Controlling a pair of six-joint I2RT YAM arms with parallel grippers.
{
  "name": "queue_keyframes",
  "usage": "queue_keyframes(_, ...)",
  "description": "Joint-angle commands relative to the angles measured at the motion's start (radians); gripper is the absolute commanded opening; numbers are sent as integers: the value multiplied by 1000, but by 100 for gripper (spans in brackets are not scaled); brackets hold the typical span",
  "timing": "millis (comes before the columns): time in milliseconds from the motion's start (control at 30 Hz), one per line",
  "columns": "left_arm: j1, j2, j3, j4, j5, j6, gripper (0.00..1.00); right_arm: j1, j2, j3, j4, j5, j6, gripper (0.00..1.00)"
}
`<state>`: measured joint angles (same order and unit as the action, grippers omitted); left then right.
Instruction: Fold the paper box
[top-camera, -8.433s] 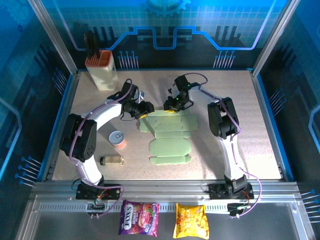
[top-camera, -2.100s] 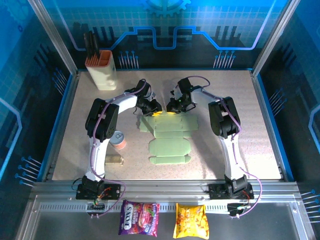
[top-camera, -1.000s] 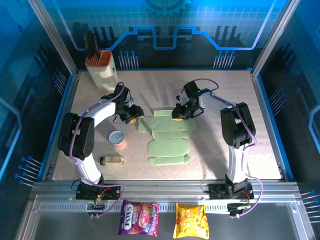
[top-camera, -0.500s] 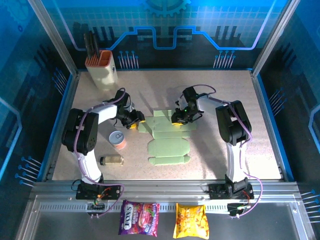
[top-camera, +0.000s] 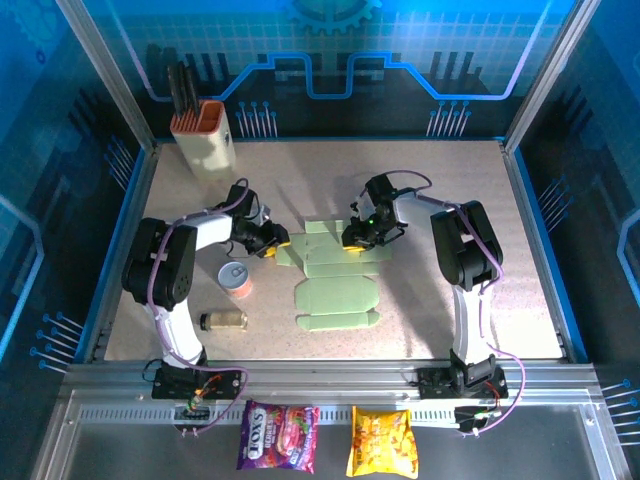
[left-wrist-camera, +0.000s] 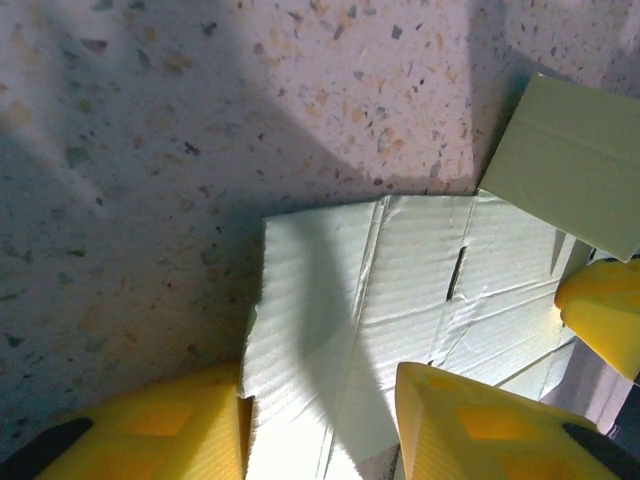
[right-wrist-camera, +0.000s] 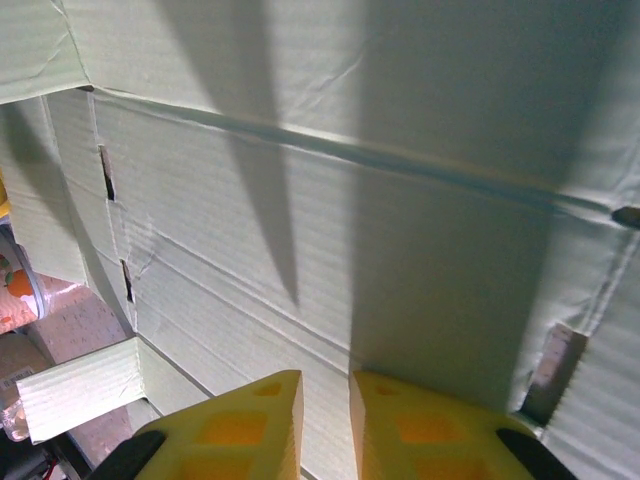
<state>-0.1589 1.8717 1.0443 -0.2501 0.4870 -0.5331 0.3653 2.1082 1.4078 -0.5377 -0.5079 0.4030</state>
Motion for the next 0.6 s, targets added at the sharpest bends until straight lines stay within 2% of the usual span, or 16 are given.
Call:
queue_keyframes(0, -5, -22, -20, 75, 92, -32, 44, 3, 24, -7, -11, -3, 8, 22)
queue_keyframes(233, -8, 10, -17, 129, 142, -61, 47, 3, 22, 0, -17, -1, 9, 22)
queue_keyframes(433, -11, 6, -23, 120, 123, -52, 42, 4, 24, -1, -13, -1, 9, 22)
queue_keyframes(567, -18, 1, -14, 66, 62, -15, 36, 4, 23, -2, -12, 0, 9, 22)
